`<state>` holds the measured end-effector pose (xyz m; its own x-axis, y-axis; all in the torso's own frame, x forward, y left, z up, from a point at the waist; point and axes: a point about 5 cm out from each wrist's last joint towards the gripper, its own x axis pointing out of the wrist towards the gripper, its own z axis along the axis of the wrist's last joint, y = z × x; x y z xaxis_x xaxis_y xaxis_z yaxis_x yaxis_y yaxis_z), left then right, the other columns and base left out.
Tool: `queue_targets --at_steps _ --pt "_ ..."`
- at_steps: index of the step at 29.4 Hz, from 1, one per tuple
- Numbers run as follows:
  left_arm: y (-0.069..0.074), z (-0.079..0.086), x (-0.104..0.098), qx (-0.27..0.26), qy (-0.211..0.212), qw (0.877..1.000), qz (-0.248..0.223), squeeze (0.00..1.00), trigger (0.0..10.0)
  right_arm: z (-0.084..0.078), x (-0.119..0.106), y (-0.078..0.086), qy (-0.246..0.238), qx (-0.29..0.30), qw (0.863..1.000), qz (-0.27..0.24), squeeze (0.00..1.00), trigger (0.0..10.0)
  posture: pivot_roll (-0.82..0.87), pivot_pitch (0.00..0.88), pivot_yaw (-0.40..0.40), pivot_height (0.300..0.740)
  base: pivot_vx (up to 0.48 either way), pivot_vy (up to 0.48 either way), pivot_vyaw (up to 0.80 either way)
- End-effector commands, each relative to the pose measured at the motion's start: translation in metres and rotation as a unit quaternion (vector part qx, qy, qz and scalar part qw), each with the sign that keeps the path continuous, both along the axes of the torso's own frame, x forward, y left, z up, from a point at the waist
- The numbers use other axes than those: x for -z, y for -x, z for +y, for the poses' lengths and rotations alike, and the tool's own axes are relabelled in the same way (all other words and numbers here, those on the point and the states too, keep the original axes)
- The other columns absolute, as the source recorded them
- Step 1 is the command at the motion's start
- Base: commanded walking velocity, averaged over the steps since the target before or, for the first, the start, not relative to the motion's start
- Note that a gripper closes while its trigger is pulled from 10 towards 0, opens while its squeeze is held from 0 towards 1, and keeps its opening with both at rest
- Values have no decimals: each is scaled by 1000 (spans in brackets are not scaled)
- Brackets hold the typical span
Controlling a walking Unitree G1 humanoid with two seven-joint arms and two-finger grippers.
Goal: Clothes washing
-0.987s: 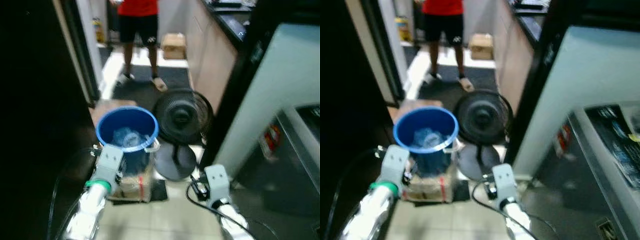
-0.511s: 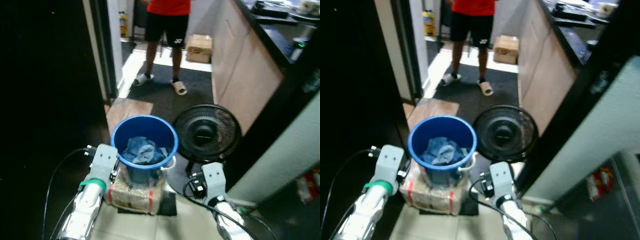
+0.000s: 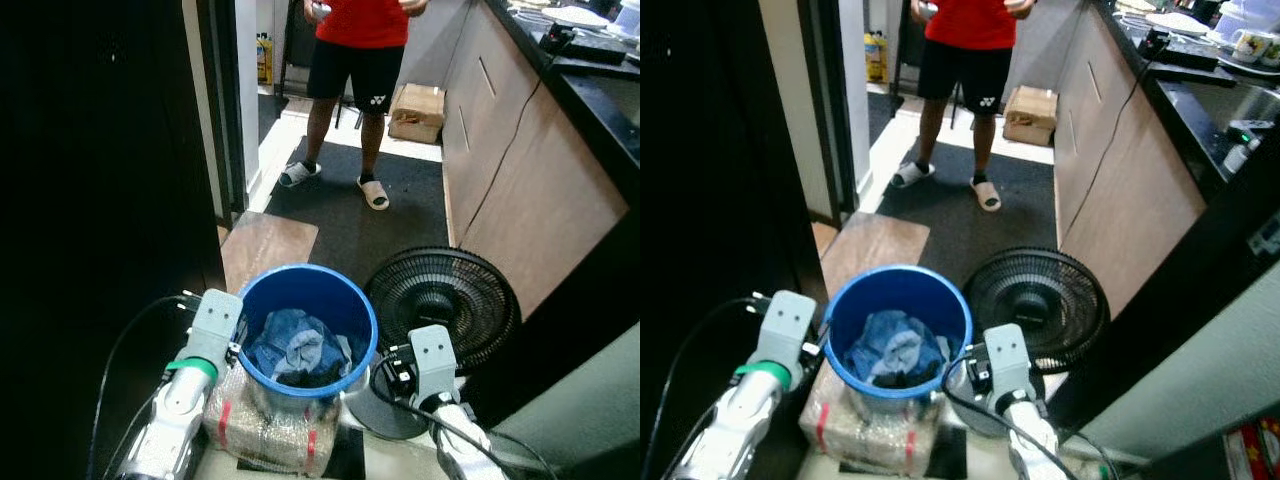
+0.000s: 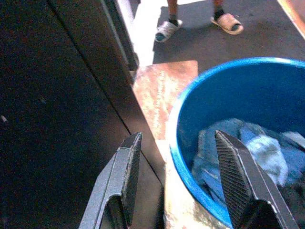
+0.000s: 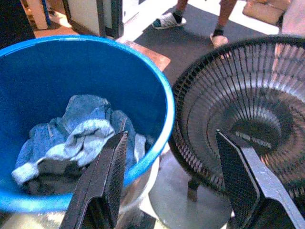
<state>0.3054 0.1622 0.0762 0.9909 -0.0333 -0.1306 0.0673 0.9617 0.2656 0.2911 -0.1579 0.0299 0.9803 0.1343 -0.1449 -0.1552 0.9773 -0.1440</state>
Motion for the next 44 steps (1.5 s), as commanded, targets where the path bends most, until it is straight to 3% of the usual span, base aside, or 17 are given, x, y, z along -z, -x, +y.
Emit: queue_targets --at_steps 1,40,44 --pt "4 -5 8 10 -1 1000 17 0 10000 -3 7 5 1 7 1000 13 0 10000 79 18 6 740 0 0 0" --pt "1 -8 4 14 12 1000 10 0 10000 2 4 4 -3 3 1000 1 0 10000 78 27 12 740 0 0 0" --pt "1 -8 4 15 11 1000 10 0 10000 1 3 5 -8 3 1000 -5 0 10000 75 28 14 725 0 0 0"
